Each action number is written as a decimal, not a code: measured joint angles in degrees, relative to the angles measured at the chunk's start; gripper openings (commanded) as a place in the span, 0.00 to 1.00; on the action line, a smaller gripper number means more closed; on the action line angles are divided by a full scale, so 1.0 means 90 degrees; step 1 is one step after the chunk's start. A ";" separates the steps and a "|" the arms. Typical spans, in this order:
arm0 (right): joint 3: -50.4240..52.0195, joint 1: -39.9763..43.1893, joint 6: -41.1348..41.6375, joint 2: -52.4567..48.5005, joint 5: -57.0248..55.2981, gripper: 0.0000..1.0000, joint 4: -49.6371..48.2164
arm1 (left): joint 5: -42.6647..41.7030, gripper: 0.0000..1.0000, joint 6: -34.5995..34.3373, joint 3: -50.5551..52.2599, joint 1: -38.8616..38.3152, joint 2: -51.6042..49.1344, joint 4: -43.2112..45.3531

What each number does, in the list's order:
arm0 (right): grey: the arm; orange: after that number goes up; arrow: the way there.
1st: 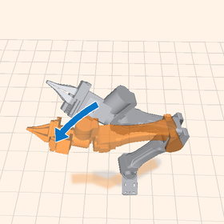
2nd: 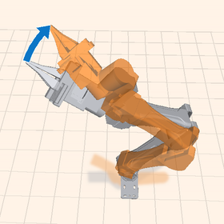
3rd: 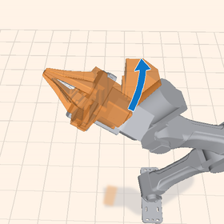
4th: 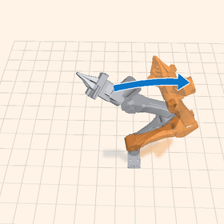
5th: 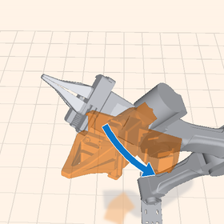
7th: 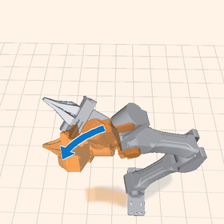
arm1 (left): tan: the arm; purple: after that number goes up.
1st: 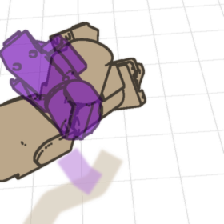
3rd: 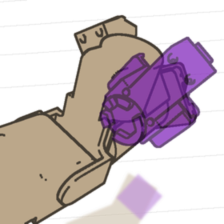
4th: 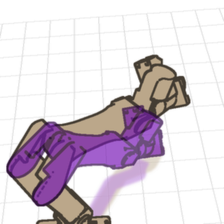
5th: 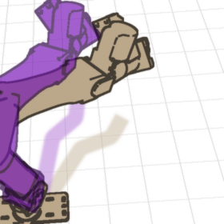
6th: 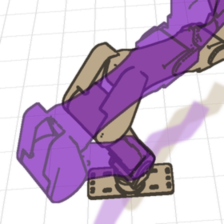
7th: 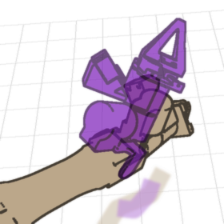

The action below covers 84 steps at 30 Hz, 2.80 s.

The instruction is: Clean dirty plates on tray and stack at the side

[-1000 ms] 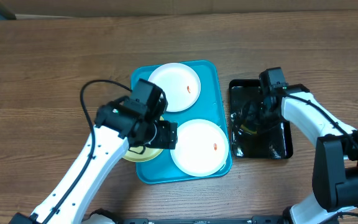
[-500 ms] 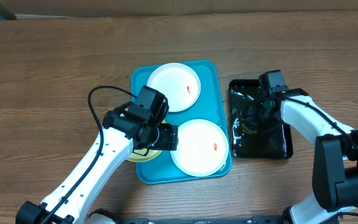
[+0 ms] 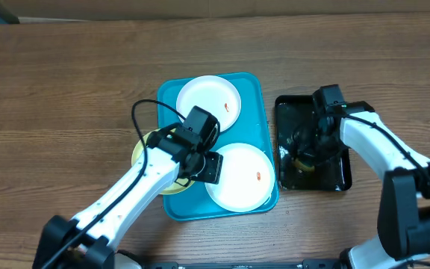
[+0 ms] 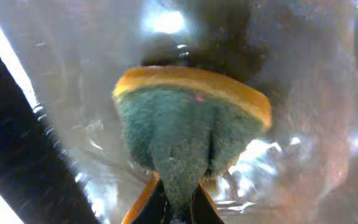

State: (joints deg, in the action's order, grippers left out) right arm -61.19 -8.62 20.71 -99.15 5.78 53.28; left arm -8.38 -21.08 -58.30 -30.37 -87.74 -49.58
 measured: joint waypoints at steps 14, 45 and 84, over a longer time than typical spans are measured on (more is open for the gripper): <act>-0.0083 -0.0012 -0.0406 0.1353 0.0874 0.04 0.0811 | 0.0051 0.29 -0.0328 0.0012 0.0002 -0.1195 0.0124; -0.0053 -0.2458 -0.0721 0.1401 0.0979 0.04 0.0274 | 0.0143 0.24 -0.0478 0.0022 0.0012 -0.1302 0.0372; 0.0158 -0.3254 0.1875 -0.0226 0.1144 0.04 -0.1647 | 0.0466 0.04 -0.2421 0.0206 0.0015 -0.1251 0.0085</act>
State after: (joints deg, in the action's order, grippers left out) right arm -59.77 -37.91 37.58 -101.19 16.08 38.46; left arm -4.19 -42.87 -56.45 -30.24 -99.00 -48.82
